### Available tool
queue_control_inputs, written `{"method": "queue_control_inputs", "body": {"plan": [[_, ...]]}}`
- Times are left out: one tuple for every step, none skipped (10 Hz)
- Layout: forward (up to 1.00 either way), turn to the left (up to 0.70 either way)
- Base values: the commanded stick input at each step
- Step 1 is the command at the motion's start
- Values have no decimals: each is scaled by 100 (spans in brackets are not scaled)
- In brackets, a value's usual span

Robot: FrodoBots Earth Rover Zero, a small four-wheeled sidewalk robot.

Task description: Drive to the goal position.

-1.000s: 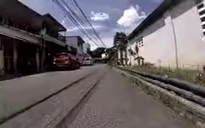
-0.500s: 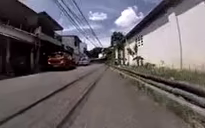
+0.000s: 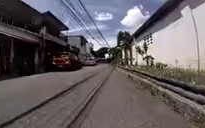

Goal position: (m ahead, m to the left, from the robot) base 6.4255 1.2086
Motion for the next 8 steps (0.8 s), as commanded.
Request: {"method": "queue_control_inputs", "body": {"plan": [[70, 13], [70, 13], [70, 13], [70, 13], [70, 13], [70, 5], [70, -15], [70, -13]]}}
